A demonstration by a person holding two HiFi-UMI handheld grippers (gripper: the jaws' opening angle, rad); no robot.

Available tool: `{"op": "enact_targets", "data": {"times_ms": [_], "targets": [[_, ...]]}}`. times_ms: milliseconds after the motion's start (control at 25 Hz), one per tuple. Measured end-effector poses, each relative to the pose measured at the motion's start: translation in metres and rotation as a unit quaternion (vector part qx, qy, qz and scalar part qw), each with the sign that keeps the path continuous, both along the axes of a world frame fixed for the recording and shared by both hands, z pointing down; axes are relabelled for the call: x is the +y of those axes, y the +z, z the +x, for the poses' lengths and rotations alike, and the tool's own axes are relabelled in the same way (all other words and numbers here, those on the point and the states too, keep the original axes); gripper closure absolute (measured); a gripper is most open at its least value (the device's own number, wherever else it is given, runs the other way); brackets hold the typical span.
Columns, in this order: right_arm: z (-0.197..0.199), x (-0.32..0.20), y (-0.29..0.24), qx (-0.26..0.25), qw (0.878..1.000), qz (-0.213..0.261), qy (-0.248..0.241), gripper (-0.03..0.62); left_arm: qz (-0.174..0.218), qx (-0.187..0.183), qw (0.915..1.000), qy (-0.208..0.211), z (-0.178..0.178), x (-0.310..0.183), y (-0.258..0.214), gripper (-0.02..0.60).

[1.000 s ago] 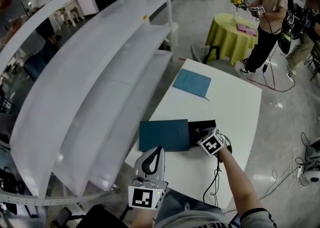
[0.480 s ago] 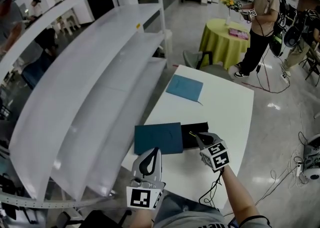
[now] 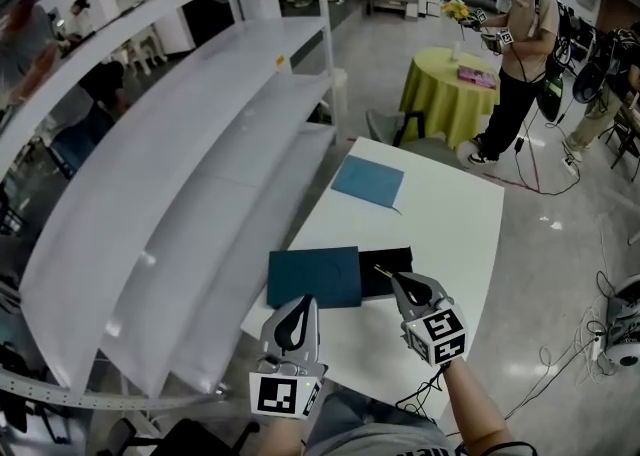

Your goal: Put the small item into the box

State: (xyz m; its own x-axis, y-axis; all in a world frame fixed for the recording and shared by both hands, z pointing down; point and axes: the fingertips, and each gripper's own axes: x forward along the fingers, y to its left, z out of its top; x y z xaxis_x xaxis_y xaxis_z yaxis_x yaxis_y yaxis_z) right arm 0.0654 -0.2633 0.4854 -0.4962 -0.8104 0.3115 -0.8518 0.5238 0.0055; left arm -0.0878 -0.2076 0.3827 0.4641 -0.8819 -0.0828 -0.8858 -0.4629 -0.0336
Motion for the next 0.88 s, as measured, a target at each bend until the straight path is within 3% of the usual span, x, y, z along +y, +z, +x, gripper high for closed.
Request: {"op": "enact_targets", "data": {"times_ms": [880], "targets": [[0.012, 0.061, -0.073, -0.054, 0.994, 0.091, -0.002, 0.591, 0.018, 0.001, 0.9998, -0.008, 0.016, 0.033, -0.014, 0.565]]}}
